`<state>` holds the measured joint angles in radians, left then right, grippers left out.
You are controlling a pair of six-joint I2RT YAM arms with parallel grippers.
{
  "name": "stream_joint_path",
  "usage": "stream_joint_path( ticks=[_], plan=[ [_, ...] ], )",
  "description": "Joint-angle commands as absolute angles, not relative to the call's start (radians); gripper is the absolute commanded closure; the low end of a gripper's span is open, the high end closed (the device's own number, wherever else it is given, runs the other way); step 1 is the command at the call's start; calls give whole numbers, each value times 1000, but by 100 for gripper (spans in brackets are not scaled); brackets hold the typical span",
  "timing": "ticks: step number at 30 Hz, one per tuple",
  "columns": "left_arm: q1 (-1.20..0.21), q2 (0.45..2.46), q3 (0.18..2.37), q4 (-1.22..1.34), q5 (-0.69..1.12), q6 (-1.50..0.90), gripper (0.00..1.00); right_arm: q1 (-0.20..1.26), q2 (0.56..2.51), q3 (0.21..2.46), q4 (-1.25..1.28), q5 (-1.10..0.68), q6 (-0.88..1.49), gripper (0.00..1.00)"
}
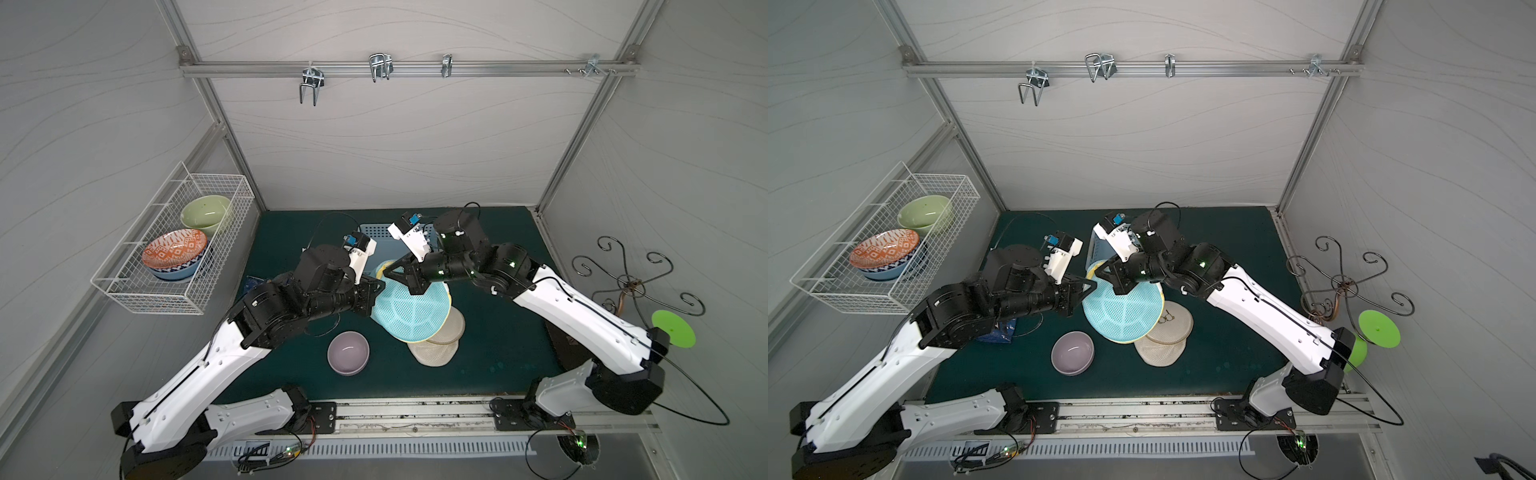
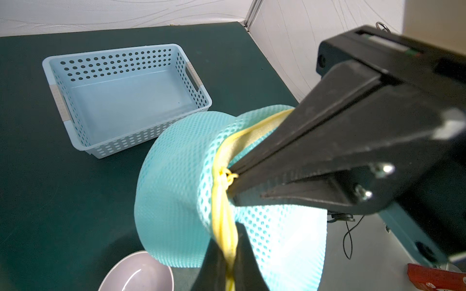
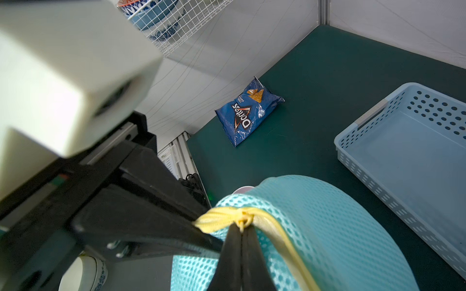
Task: Turn the laundry bag inside out
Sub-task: Zip the zipper on the laundry bag.
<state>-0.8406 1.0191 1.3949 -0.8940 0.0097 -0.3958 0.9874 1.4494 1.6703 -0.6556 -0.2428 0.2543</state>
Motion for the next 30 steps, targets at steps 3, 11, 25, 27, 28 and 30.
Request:
stream_joint_path(
  ticks=[3,11,25,27,28,30],
  plan=[
    [-845,956,1439,-841,-71,-380,100,918,1402,1634,-710,-174,264,100],
    [-802,913,1455,-862,-142,-348,100,825,1301,1478,-702,-204,297,100],
    [-705,924,1455,-928,-27,-211,100,630,1178,1299,-707,-392,318,100],
    [-697,888,1439,-902,-79,-221,100,625,1157,1248,-685,-397,333,100],
    [-688,874,1437,-890,-88,-229,100,624,1148,1221,-668,-413,342,100],
    [-675,861,1443,-875,-101,-245,100,624,1127,1179,-648,-435,361,100]
  ],
)
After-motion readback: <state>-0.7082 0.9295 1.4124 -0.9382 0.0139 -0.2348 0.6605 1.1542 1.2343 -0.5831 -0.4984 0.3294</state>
